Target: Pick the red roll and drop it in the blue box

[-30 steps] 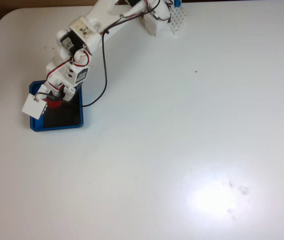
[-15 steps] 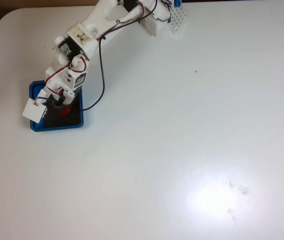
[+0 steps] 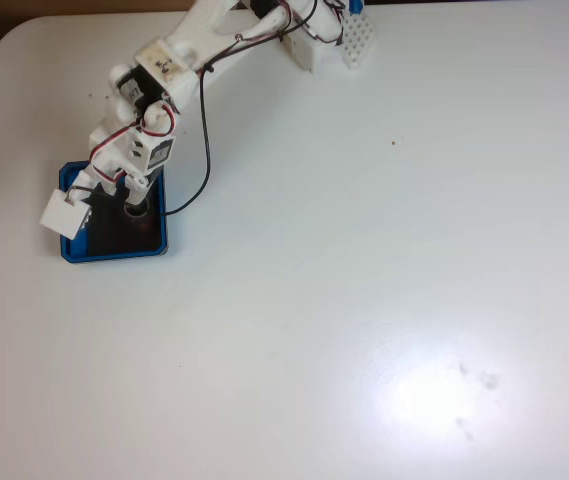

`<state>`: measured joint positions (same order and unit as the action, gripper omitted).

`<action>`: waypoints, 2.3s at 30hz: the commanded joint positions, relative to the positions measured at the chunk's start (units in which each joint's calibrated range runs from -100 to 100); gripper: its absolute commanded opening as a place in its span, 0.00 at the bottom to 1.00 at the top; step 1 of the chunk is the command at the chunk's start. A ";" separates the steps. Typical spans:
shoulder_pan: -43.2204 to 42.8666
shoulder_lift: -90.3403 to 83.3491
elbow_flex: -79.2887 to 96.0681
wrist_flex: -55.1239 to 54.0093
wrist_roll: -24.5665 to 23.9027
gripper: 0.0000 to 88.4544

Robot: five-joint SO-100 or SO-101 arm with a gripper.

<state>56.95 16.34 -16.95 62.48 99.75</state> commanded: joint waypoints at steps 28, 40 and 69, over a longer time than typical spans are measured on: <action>-18.21 -89.17 71.31 -1.51 -9.21 0.12; -37.85 -115.51 95.21 -1.51 -8.77 0.12; -61.79 -115.26 116.86 -33.68 -8.77 0.02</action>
<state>-4.30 -98.65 99.10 30.05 90.90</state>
